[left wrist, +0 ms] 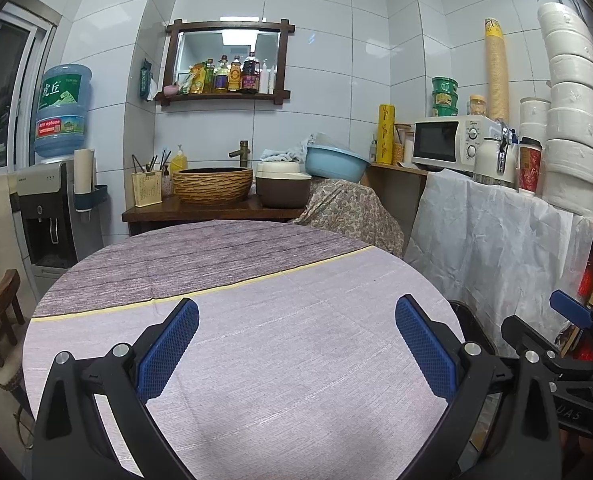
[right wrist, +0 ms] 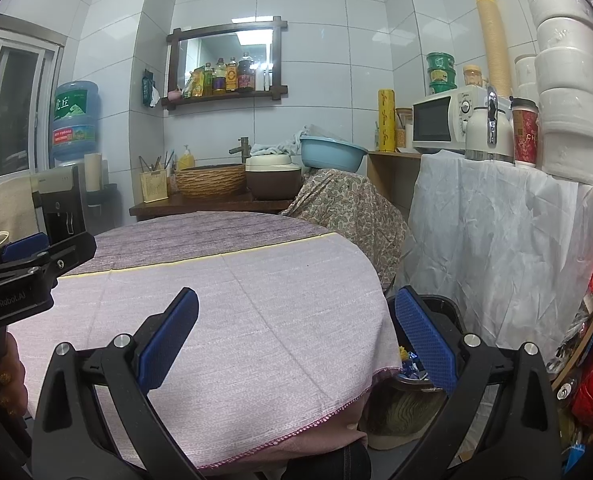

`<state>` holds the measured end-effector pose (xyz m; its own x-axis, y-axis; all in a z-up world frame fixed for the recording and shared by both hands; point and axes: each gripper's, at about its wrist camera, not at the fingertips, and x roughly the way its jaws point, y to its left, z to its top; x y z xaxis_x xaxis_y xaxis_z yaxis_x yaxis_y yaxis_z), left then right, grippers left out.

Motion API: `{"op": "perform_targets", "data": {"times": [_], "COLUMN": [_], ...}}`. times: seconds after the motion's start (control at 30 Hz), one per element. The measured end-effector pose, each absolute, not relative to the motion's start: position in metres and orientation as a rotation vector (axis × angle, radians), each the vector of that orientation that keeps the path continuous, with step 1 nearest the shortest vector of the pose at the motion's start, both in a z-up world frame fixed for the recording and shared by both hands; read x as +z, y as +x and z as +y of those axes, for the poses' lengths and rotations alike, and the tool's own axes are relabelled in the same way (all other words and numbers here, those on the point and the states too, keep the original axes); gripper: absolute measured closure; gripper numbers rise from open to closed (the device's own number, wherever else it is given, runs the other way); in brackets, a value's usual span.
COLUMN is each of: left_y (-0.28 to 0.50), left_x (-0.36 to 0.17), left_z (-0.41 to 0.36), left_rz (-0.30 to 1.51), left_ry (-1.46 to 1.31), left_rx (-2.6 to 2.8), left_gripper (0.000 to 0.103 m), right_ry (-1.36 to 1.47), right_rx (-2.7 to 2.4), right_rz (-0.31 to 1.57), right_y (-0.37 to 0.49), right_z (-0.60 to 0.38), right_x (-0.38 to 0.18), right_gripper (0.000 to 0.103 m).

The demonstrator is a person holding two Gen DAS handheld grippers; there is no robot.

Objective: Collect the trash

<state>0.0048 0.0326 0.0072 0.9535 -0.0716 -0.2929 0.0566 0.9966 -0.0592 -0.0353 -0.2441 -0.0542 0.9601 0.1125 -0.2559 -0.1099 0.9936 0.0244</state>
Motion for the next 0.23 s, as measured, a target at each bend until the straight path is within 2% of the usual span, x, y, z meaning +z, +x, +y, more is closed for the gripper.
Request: {"op": "perform_targets", "data": {"times": [0.23], "left_y": [0.0081], "left_x": [0.0058], "left_z": [0.0323], "left_rz": [0.316], "left_ry": [-0.044], "left_rx": [-0.071], "left_gripper": [0.005], "right_ry": [0.011], "right_rx": [0.114], "right_rz": [0.264], "right_y": [-0.0342], "right_z": [-0.2442], "right_x": [-0.0545], "right_gripper": [0.006]}}
